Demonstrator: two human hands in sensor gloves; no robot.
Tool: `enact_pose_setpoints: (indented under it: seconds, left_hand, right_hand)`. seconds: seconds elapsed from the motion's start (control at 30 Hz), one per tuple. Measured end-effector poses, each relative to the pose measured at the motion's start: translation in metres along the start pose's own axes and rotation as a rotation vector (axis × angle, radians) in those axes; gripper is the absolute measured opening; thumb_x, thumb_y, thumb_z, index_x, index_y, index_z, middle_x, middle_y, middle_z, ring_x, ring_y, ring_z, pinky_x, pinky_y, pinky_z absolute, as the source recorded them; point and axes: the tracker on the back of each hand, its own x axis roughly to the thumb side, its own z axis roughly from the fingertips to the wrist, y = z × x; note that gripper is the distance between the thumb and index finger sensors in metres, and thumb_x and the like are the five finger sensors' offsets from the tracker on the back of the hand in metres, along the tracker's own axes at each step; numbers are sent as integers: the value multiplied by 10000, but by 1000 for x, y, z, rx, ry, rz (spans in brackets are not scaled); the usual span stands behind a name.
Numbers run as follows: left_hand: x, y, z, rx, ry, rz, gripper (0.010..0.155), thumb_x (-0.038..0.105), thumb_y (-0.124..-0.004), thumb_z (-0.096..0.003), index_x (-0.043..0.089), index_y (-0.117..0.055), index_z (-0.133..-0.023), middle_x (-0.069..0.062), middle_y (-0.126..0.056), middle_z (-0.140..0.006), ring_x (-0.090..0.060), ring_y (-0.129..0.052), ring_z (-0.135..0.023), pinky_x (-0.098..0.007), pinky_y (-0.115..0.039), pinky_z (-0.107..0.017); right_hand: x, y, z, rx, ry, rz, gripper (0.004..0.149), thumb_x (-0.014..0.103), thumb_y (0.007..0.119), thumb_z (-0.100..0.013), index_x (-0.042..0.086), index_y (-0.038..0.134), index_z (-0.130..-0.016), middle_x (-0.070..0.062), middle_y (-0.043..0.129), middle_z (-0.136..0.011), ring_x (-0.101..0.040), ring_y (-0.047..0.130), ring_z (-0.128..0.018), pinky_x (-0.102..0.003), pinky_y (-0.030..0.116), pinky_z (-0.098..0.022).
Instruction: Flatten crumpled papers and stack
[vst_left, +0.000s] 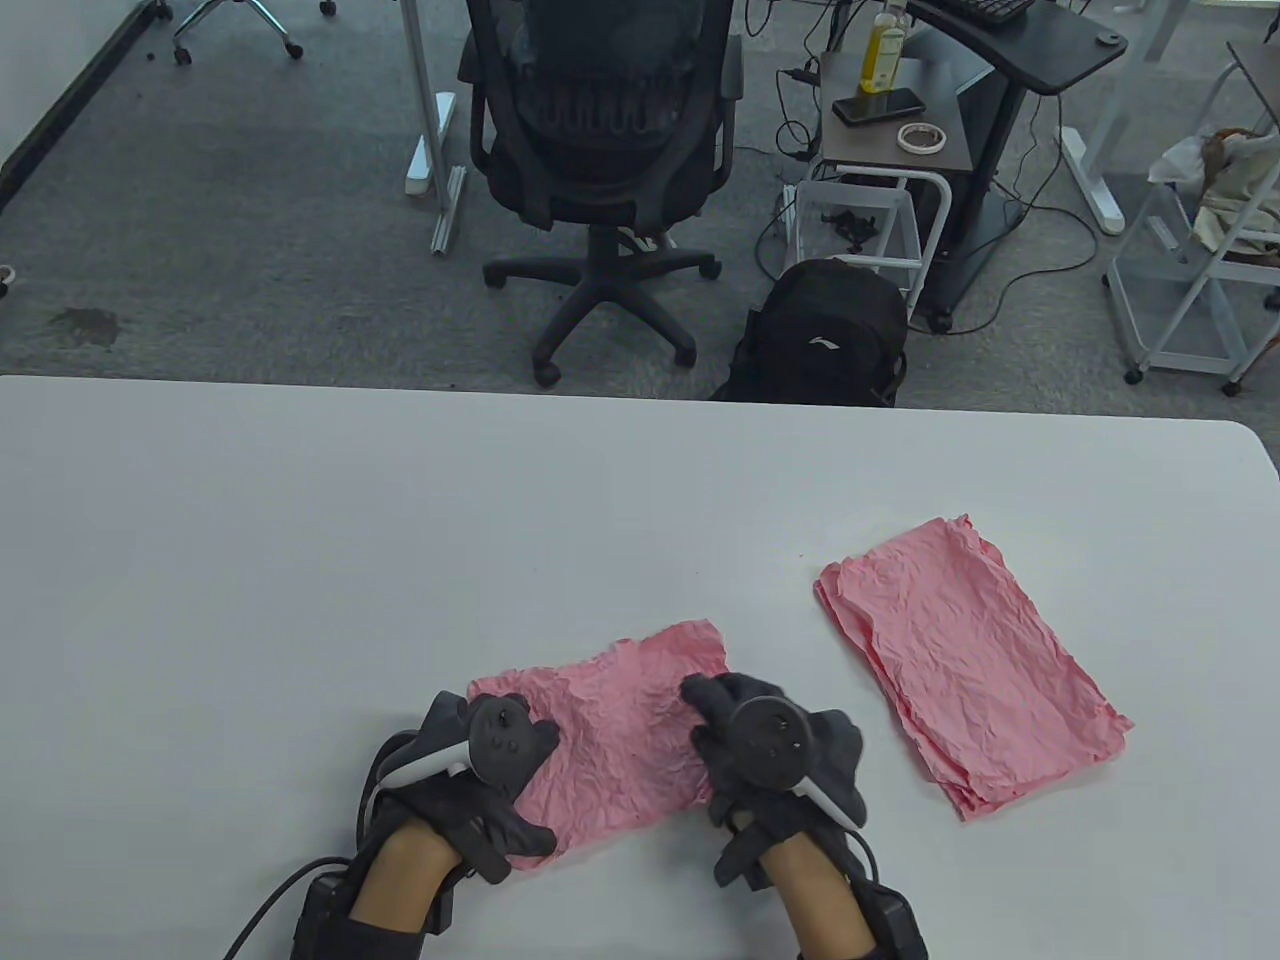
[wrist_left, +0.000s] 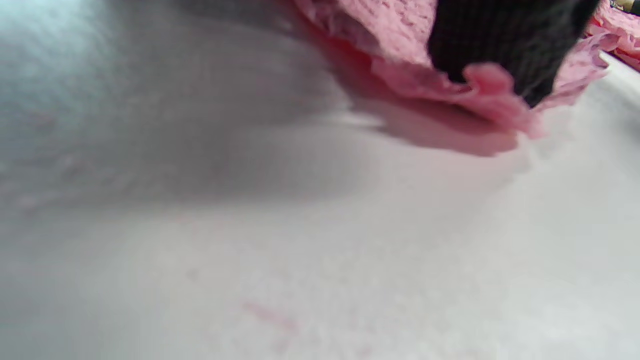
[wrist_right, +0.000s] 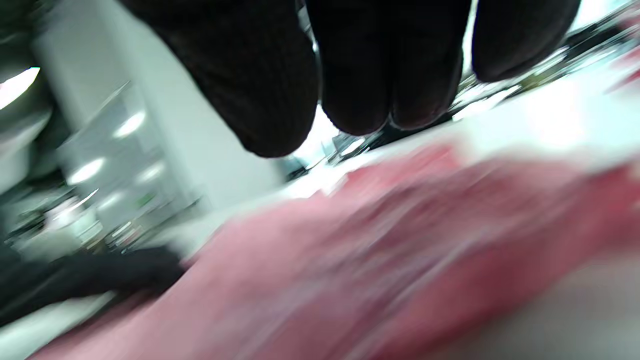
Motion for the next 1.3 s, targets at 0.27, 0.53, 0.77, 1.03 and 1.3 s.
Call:
enact_pose_setpoints:
  seconds: [0.27,0.53,0.77,1.03,1.3]
  left_hand:
    - [1,0,1,3,22,-1,1039,655,-849,-383,318,-213,-1133,-90,-24,-1131,-392,-24,-1106,-705,-146,-746]
    - [3,0,0,3,-22,4,1023,622,-856,-399,292,-229,-1136,-96,-35,-1132,-394,-24,-1105,-708,-137,-742]
    - [21,-4,-3,-43,-151,-56,1033,600,-890,-387,298,-244,-1134,-59,-40,-1136,-378,-18,-1109,-710,-124,-737]
    - [23,-4,-3,-40,-124,-70,1032,620,-880,-383,315,-242,-1134,-41,-47,-1137,-353,-35,-1116,-695,-144,-745]
    - [21,-5,-3,-31,-121,-54,1021,621,-875,-388,318,-248,-1135,-28,-49,-1139,-339,-35,-1120,-691,-139,-746]
  right_hand:
    - [-22,20,-14,269,287,157,590,160,786,-470,235,591,-1022,-137,487,-1111,-422,532,-977,-582,587,-615]
    - [-73,-12,11,200,513,168,611,113,779,-451,132,559,-1020,-203,442,-1108,-505,440,-976,-653,491,-630]
    - [22,16,-7,222,22,211,609,157,757,-475,283,557,-1037,-131,375,-1153,-457,344,-1030,-672,393,-671]
    - [-48,25,-15,364,291,-33,600,249,672,-499,294,431,-1047,-59,239,-1140,-362,209,-1028,-601,267,-695]
    - [-95,2,4,285,465,-132,596,238,711,-496,266,473,-1042,-70,257,-1138,-364,176,-1022,-593,241,-692]
